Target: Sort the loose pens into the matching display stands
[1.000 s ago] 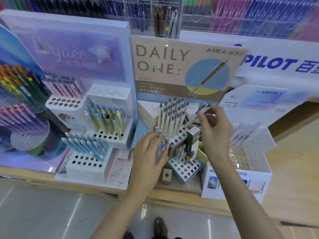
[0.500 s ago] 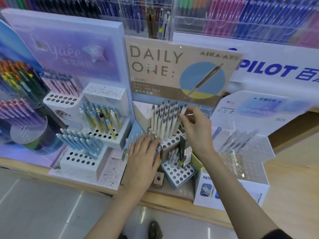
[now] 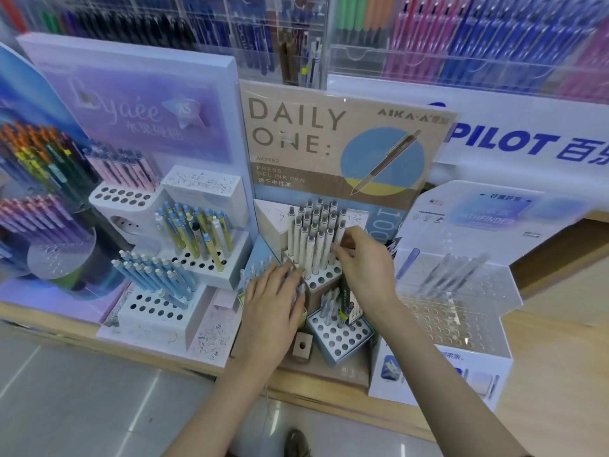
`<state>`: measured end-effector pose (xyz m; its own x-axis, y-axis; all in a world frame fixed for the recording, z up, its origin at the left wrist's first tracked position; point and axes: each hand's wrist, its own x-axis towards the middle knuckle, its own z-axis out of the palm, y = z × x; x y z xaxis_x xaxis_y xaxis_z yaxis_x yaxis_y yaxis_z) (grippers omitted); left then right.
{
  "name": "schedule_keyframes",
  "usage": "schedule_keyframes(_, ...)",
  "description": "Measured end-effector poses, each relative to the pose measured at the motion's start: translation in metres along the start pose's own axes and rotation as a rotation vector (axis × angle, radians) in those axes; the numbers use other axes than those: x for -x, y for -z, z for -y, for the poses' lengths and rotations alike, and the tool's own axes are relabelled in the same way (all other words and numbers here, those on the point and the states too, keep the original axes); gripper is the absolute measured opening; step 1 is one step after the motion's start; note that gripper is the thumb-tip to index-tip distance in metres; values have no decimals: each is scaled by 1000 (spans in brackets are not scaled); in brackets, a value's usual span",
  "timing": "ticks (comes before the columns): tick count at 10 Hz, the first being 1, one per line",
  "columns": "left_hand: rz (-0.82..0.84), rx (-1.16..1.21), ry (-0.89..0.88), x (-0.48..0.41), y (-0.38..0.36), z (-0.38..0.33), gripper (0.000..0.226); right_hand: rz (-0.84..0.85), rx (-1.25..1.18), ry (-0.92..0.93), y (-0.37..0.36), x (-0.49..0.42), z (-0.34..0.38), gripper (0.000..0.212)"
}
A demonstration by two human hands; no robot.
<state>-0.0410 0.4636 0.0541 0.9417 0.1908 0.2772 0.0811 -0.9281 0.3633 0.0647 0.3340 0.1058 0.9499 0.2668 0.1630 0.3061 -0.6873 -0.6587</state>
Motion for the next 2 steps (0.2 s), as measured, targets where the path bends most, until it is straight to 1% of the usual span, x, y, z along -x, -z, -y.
schedule_keyframes(1, 15, 91, 34, -1, 8, 0, 40, 32, -4, -22, 6, 12, 3, 21)
schedule_keyframes(2, 50, 391, 100, -7, 51, -11, 46, -29, -199, -17, 39, 26, 24, 31)
